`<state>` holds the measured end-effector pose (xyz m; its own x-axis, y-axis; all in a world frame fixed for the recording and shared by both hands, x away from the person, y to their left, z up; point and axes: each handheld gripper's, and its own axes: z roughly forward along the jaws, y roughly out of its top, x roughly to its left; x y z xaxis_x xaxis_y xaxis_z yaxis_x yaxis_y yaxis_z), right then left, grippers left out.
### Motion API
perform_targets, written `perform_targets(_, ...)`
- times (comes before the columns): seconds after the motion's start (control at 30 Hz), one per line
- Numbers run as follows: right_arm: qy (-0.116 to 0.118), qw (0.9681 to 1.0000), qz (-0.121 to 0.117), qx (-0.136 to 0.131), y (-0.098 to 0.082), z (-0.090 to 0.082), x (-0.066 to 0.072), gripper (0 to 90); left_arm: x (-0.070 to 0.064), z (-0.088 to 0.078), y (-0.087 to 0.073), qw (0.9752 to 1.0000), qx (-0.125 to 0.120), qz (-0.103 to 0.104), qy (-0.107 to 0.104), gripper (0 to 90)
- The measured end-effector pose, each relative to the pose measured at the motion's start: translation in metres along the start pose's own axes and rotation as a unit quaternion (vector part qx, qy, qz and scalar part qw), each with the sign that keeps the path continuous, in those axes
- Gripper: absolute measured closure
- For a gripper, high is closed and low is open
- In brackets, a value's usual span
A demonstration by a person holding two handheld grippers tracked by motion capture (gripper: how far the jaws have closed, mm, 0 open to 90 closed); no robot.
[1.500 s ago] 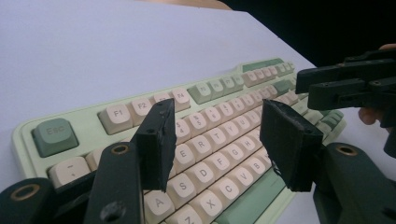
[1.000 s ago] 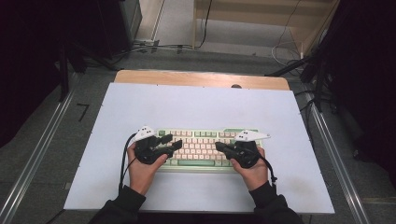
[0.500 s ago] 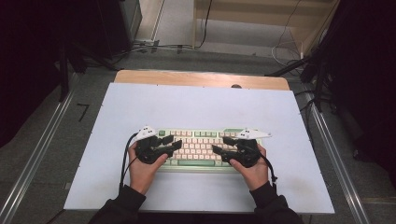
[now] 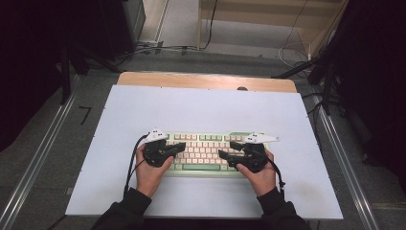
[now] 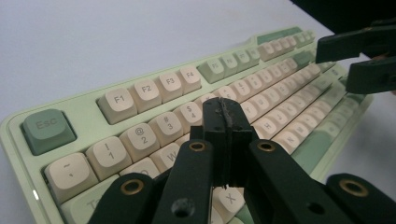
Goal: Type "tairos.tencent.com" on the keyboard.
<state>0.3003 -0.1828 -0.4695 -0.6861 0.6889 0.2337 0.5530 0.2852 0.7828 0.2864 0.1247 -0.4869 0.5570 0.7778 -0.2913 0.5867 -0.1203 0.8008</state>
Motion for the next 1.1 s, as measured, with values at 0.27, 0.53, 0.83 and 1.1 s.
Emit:
perform_targets(0.27, -0.002, 1.0000, 0.003, -0.002, -0.002, -0.003, -0.002, 36.6, 0.004, 0.009, 0.000, 0.9998, 0.018, 0.001, 0.008, 90.0)
perform_targets(0.53, -0.004, 1.0000, 0.005, -0.003, -0.003, -0.004, -0.003, 36.7, 0.005, 0.015, -0.001, 0.9992, 0.038, -0.009, 0.003, 90.0)
perform_targets(0.83, -0.004, 1.0000, 0.006, -0.005, -0.003, -0.005, -0.003, 36.7, 0.003, 0.002, 0.004, 0.9994, -0.009, -0.024, -0.023, 69.1)
perform_targets(1.1, -0.007, 0.9999, 0.001, -0.008, -0.002, -0.006, -0.002, 42.8, 0.007, -0.011, 0.006, 0.9979, -0.050, -0.041, 0.004, 48.7)
